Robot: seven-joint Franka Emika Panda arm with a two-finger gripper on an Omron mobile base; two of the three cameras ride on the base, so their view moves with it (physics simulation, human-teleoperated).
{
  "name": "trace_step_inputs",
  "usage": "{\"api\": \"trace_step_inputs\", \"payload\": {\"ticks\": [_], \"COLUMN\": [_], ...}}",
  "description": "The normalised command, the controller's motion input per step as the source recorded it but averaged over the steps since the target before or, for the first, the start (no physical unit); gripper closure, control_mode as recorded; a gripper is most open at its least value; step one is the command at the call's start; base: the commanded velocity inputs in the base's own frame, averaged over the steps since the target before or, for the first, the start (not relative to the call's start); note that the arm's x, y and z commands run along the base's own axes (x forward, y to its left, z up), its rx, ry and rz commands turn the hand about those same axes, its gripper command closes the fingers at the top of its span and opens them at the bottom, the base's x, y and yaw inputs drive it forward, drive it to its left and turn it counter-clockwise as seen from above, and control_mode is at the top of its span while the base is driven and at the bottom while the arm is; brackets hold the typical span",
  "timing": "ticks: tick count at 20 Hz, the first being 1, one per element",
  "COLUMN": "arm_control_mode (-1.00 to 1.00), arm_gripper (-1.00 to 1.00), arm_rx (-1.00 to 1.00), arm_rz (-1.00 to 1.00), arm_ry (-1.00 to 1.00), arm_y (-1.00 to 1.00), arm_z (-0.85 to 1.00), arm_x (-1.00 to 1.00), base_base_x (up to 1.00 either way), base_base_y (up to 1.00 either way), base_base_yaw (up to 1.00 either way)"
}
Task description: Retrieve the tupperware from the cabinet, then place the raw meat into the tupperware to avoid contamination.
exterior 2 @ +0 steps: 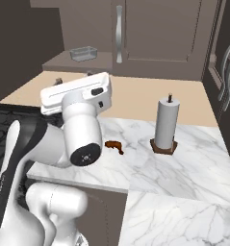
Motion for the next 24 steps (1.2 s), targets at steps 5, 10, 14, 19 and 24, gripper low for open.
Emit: {"api": "trace_step_inputs", "payload": {"ticks": [5, 10, 14, 19, 24], "arm_control_mode": [-1.00, -1.00, -1.00, -1.00, -1.00], "arm_gripper": [-1.00, -1.00, -1.00, -1.00, -1.00], "arm_rx": [0.12, 0.14, 0.13, 0.12, 0.03], "arm_rz": [-0.03, -0.02, -0.02, -0.01, -0.03], "arm_ry": [-0.03, -0.04, -0.03, 0.00, 0.00], "arm_y": [0.00, -0.02, -0.06, -0.25, -0.41], "arm_z": [0.17, 0.23, 0.26, 0.17, 0.04], "arm_x": [0.57, 0.54, 0.54, 0.49, 0.33], "base_base_x": [0.00, 0.00, 0.00, 0.00, 0.00], "base_base_y": [0.00, 0.00, 0.00, 0.00, 0.00], "base_base_yaw": [0.00, 0.00, 0.00, 0.00, 0.00]}}
